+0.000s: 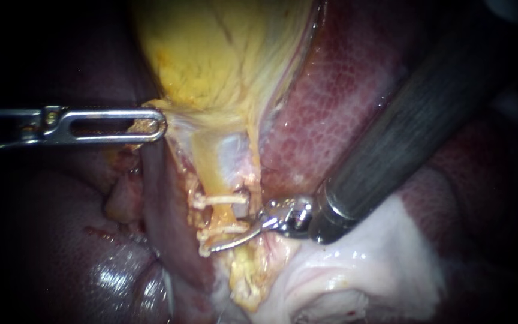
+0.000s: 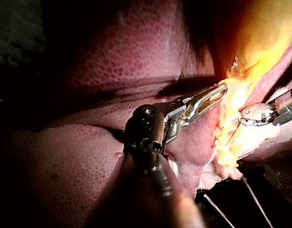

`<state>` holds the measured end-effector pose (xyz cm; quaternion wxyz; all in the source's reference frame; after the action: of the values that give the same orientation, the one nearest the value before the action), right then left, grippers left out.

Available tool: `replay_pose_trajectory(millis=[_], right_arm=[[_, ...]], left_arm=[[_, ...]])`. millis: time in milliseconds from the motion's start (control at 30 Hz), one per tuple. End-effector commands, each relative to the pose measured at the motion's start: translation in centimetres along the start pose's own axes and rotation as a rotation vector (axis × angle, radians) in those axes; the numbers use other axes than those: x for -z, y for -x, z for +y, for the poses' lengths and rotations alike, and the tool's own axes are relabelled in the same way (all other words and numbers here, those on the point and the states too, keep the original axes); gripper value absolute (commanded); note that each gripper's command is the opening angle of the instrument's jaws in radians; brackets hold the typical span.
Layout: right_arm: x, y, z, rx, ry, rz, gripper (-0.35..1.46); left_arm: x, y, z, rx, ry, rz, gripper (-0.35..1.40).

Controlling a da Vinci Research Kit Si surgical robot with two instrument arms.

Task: Go to the cutting position left tube

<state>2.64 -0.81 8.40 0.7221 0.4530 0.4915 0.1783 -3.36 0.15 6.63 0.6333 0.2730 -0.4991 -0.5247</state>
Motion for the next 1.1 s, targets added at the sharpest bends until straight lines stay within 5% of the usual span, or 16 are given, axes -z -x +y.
replay_pose_trajectory(millis=[33,700,1100], right_arm=[[0.0,0.0,0.0,0.001,0.0,-0.001,1.2],[0.02,0.02,-0.01,-0.004,-0.002,-0.002,1.21],[0.42,0.0,-0.06,-0.011,-0.019,-0.005,1.21]], left_arm=[[0.0,0.0,0.0,0.0,0.0,0.0,-0.35],[0.0,0.0,-0.01,0.0,0.0,0.0,-0.35],[0.01,0.0,0.0,0.0,0.0,0.0,-0.35]])
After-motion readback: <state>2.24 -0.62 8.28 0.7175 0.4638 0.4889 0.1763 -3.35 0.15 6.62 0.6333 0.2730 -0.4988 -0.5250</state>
